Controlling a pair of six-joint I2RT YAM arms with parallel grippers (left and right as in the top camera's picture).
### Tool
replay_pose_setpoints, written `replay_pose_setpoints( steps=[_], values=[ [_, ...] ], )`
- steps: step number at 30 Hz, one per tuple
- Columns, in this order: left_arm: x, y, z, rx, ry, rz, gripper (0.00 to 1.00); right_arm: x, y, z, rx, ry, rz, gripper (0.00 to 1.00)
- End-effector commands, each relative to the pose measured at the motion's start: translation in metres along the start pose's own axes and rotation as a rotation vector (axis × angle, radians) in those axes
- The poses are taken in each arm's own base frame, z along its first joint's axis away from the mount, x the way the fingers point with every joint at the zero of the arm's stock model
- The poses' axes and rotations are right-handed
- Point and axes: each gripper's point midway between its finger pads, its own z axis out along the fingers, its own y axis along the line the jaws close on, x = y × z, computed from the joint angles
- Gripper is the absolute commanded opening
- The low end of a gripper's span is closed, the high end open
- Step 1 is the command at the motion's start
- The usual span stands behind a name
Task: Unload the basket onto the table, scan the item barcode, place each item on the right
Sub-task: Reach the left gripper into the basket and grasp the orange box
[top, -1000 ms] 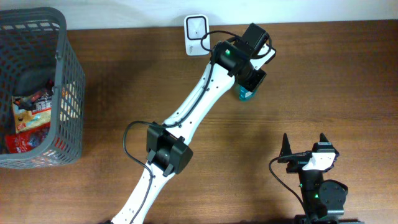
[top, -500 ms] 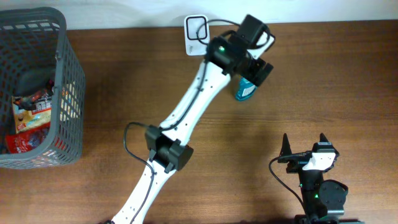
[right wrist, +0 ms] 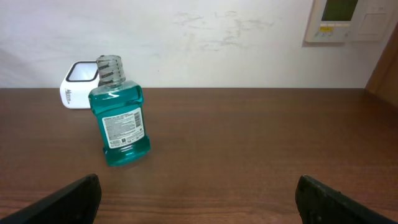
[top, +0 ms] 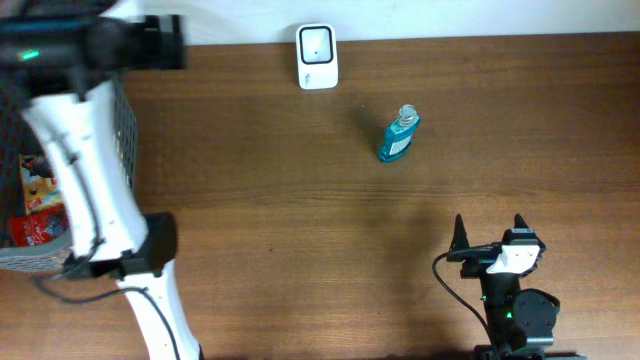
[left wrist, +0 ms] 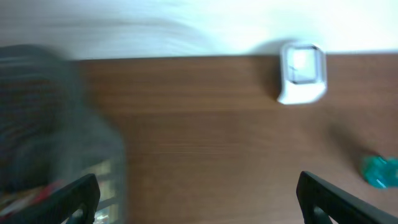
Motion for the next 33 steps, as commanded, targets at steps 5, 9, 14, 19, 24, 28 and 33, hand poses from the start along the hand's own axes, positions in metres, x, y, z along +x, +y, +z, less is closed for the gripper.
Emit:
replay_pose_setpoints(
  steps=[5, 9, 14, 19, 24, 28, 33],
  values=[
    [0.006, 0.106, -0.056, -0.166, -0.082, -0.187, 0.99, 0.003, -0.003, 0.0, 0.014, 0.005, 0.002, 0.98],
    [0.047, 0.183, -0.05, -0.31, 0.03, -0.398, 0.99, 0.003, -0.003, 0.0, 0.014, 0.005, 0.002, 0.98],
    [0.137, 0.235, -0.007, -0.339, 0.342, -0.606, 0.99, 0.003, -0.003, 0.0, 0.014, 0.005, 0.002, 0.99],
    [0.197, 0.233, 0.032, -0.312, 0.553, -0.726, 0.99, 0.003, -0.003, 0.0, 0.014, 0.005, 0.002, 0.98],
    [0.214, 0.225, 0.068, -0.235, 0.565, -0.824, 0.99, 0.003, -0.003, 0.0, 0.014, 0.005, 0.002, 0.98],
    [0.252, 0.241, 0.035, -0.564, 0.684, -1.03, 0.99, 0.003, -0.003, 0.0, 0.014, 0.005, 0.002, 0.98],
    [0.251, 0.244, 0.001, -0.708, 0.649, -1.096, 0.99, 0.003, -0.003, 0.0, 0.014, 0.005, 0.002, 0.98]
  ],
)
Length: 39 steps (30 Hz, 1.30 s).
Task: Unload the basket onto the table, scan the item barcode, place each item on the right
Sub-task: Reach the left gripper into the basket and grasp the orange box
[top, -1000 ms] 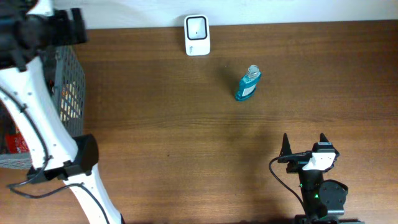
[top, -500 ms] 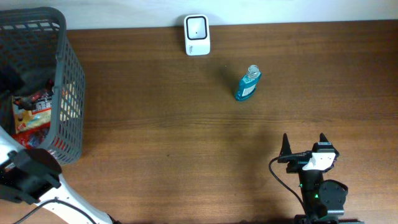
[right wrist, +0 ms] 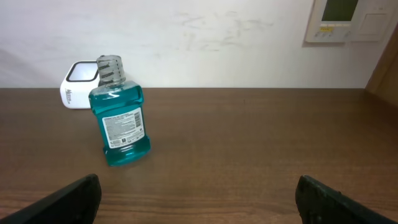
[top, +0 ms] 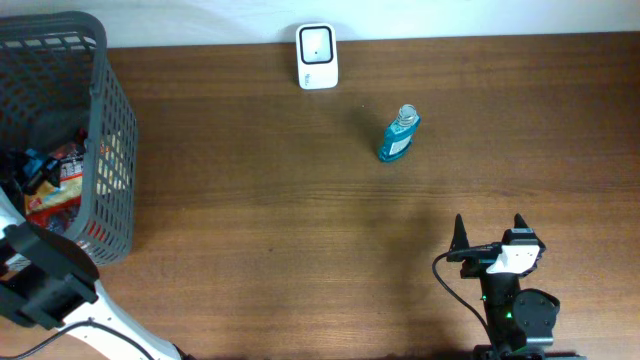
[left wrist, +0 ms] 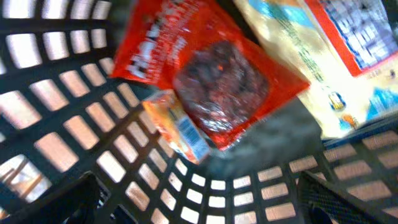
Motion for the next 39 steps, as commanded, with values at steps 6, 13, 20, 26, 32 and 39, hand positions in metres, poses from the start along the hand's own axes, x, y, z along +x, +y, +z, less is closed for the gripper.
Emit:
replay_pose_setpoints(
  steps=[6, 13, 20, 26, 32, 39],
  values=[
    [0.016, 0.018, 0.029, -0.101, 0.027, -0.203, 0.99, 0.003, -0.003, 0.0, 0.014, 0.005, 0.002, 0.98],
    [0.025, 0.013, 0.088, -0.124, 0.061, -0.195, 0.98, 0.003, -0.003, 0.0, 0.014, 0.005, 0.002, 0.99],
    [0.023, 0.008, 0.112, -0.108, 0.038, -0.2, 0.69, 0.003, -0.003, 0.0, 0.014, 0.005, 0.002, 0.99],
    [0.026, 0.009, 0.116, -0.113, 0.05, -0.198, 0.21, 0.003, -0.003, 0.0, 0.014, 0.005, 0.002, 0.98],
    [0.025, 0.002, 0.095, -0.068, 0.071, -0.201, 0.0, 0.003, -0.003, 0.0, 0.014, 0.005, 0.002, 0.98],
    [-0.013, -0.029, -0.036, 0.228, -0.092, -0.179, 0.0, 0.003, -0.003, 0.0, 0.014, 0.005, 0.002, 0.98]
  ],
)
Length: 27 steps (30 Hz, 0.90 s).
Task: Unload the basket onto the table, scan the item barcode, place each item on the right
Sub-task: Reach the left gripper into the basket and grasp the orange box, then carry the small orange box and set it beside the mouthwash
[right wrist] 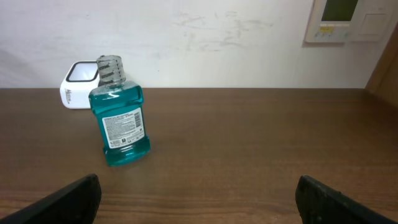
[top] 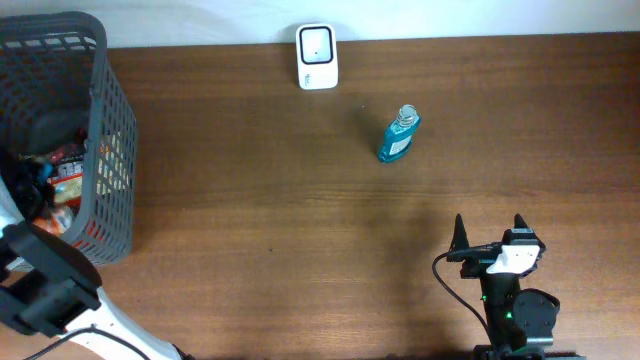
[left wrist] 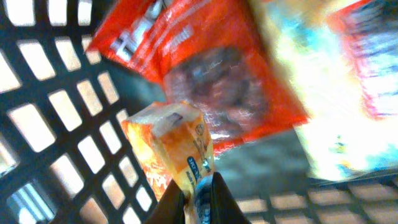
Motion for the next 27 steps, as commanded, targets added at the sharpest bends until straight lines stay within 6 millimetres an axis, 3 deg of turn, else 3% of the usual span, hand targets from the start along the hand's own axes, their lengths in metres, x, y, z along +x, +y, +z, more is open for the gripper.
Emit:
replay_pose_setpoints(
  steps=[1, 2, 5, 7, 8, 10, 12, 16, 17, 19, 23, 27],
  values=[
    [-0.014, -0.037, -0.079, 0.287, -0.101, 0.07, 0.0, 0.003, -0.003, 0.0, 0.014, 0.004, 0.001, 0.99],
    [-0.015, -0.051, -0.112, 0.408, -0.144, 0.117, 0.0, 0.003, -0.003, 0.0, 0.014, 0.004, 0.001, 0.98],
    [-0.01, -0.069, -0.184, 0.621, -0.266, 0.183, 0.0, 0.003, -0.003, 0.0, 0.014, 0.004, 0.001, 0.98],
    [0.013, -0.083, -0.231, 0.758, -0.332, 0.277, 0.0, 0.003, -0.003, 0.0, 0.014, 0.004, 0.001, 0.99],
    [0.039, -0.094, -0.261, 0.849, -0.363, 0.381, 0.0, 0.003, -0.003, 0.0, 0.014, 0.004, 0.001, 0.99],
    [0.091, -0.114, -0.292, 0.948, -0.382, 0.549, 0.0, 0.003, -0.003, 0.0, 0.014, 0.004, 0.001, 0.98],
    [0.157, -0.142, -0.299, 0.982, -0.346, 0.742, 0.0, 0.003, -0.003, 0.0, 0.014, 0.004, 0.001, 0.98],
    [0.241, -0.178, -0.268, 0.858, -0.314, 0.936, 0.0, 0.003, -0.003, 0.0, 0.014, 0.004, 0.001, 0.98],
    [0.267, -0.189, -0.248, 0.777, -0.311, 0.996, 0.0, 0.003, -0.003, 0.0, 0.014, 0.004, 0.001, 0.98],
    [0.298, -0.201, -0.214, 0.66, -0.3, 1.073, 0.0, 0.003, -0.003, 0.0, 0.014, 0.004, 0.001, 0.98],
    [0.38, -0.235, -0.122, 0.487, -0.208, 1.26, 0.0, 0.003, -0.003, 0.0, 0.014, 0.004, 0.001, 0.98],
    [0.438, -0.243, -0.054, 0.393, -0.142, 1.361, 0.0, 0.003, -0.003, 0.0, 0.014, 0.004, 0.001, 0.98]
  ],
)
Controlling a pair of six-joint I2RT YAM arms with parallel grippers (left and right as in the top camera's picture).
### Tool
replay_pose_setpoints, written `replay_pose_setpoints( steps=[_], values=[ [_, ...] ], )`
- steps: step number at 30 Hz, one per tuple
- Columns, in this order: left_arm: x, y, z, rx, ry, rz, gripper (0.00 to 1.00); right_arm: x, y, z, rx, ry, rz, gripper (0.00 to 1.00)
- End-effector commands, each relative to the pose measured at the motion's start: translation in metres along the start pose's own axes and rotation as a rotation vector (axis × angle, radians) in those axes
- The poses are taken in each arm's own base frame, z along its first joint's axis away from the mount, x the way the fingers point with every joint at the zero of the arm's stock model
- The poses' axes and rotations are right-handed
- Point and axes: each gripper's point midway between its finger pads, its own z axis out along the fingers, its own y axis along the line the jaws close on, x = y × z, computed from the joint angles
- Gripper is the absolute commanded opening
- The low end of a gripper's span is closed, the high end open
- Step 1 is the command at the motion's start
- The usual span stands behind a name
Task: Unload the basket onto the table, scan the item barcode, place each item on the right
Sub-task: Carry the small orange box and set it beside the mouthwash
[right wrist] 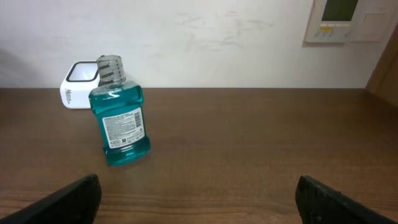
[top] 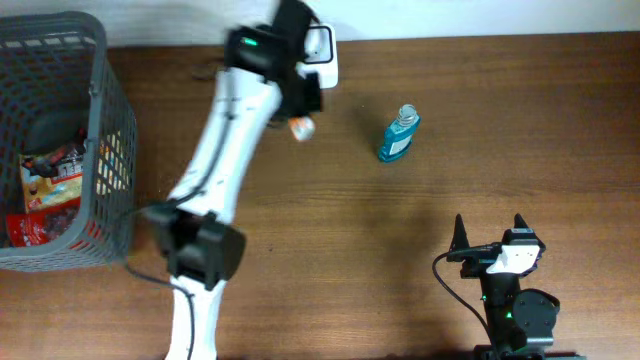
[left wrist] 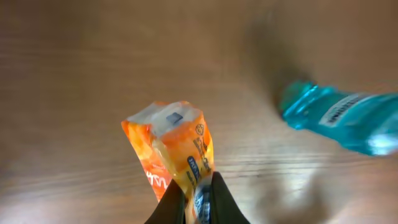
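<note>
My left gripper (left wrist: 194, 202) is shut on a small orange packet (left wrist: 176, 146), held above the brown table. From overhead the packet (top: 301, 127) hangs just below the white scanner (top: 322, 52) at the table's back edge, with the left arm partly covering the scanner. A blue mouthwash bottle (top: 399, 135) stands to the packet's right, blurred in the left wrist view (left wrist: 345, 119). My right gripper (top: 489, 232) rests open near the front right, facing the bottle (right wrist: 120, 121) and the scanner (right wrist: 79, 84).
A grey wire basket (top: 95, 130) sits at the left end of the table, with red and white packets (top: 45, 195) inside. A wall panel (right wrist: 348, 20) hangs behind the table on the right.
My left gripper, shut on the orange packet inside the basket, now holds it over the table just in front of the scanner. The right arm has not moved.
The left gripper was open above the table near the basket. Then it was open down inside the basket over the packets. Then it was shut on the orange packet there, and now holds it by the scanner. The bottle and right arm stayed put.
</note>
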Motion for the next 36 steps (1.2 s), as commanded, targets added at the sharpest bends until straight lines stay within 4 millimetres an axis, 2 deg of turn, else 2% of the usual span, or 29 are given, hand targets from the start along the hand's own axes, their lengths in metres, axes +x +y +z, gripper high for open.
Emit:
replay_pose_setpoints(
  steps=[1, 2, 5, 7, 9, 11, 14, 16, 19, 21, 22, 23, 25, 27, 29, 33, 36],
  values=[
    [0.023, -0.023, 0.056, -0.061, 0.053, 0.078, 0.0, 0.003, -0.003, 0.0, 0.014, 0.005, 0.001, 0.99],
    [0.024, -0.024, 0.07, -0.111, 0.043, 0.1, 0.0, 0.003, -0.003, 0.0, 0.014, 0.005, 0.001, 0.98],
    [0.027, -0.021, 0.092, -0.19, 0.037, 0.126, 0.0, 0.003, -0.003, 0.0, 0.014, 0.005, 0.001, 0.99],
    [0.032, -0.021, 0.104, -0.202, 0.058, 0.134, 0.04, 0.003, -0.003, 0.0, 0.014, 0.005, 0.001, 0.98],
    [0.041, -0.025, 0.115, -0.182, 0.096, 0.136, 0.27, 0.003, -0.003, 0.0, 0.014, 0.005, 0.001, 0.98],
    [0.048, -0.036, 0.119, -0.121, 0.129, 0.133, 0.25, 0.003, -0.003, 0.0, 0.014, 0.005, 0.001, 0.99],
    [0.047, -0.05, 0.121, -0.051, 0.13, 0.128, 0.24, 0.003, -0.003, 0.0, 0.014, 0.005, 0.001, 0.98],
    [0.045, -0.049, 0.121, -0.055, 0.124, 0.13, 0.25, 0.003, -0.003, 0.0, 0.014, 0.005, 0.001, 0.98],
    [0.031, -0.018, 0.115, -0.193, 0.069, 0.123, 0.18, 0.003, -0.003, 0.0, 0.014, 0.005, 0.001, 0.98],
    [0.016, 0.01, 0.098, -0.257, 0.05, 0.085, 0.07, 0.003, -0.003, 0.0, 0.014, 0.005, 0.001, 0.98],
    [0.006, 0.022, 0.084, -0.261, 0.04, 0.053, 0.0, 0.003, -0.003, 0.0, 0.014, 0.005, 0.001, 0.98],
    [-0.004, 0.039, 0.067, -0.267, 0.028, 0.007, 0.0, 0.003, -0.003, 0.0, 0.014, 0.005, 0.001, 0.98],
    [-0.003, 0.069, 0.055, -0.292, 0.063, -0.135, 0.0, 0.003, -0.003, 0.0, 0.014, 0.005, 0.001, 0.98],
    [0.014, 0.087, 0.065, -0.297, 0.168, -0.19, 0.0, 0.003, -0.003, 0.0, 0.014, 0.005, 0.001, 0.98],
    [0.029, 0.082, 0.086, -0.25, 0.242, -0.204, 0.0, 0.003, -0.003, 0.0, 0.014, 0.005, 0.001, 0.98],
    [0.059, 0.04, 0.141, -0.091, 0.357, -0.193, 0.0, 0.003, -0.003, 0.0, 0.014, 0.005, 0.001, 0.98],
    [0.066, 0.014, 0.153, -0.02, 0.358, -0.164, 0.0, 0.003, -0.003, 0.0, 0.014, 0.005, 0.001, 0.98]
  ],
)
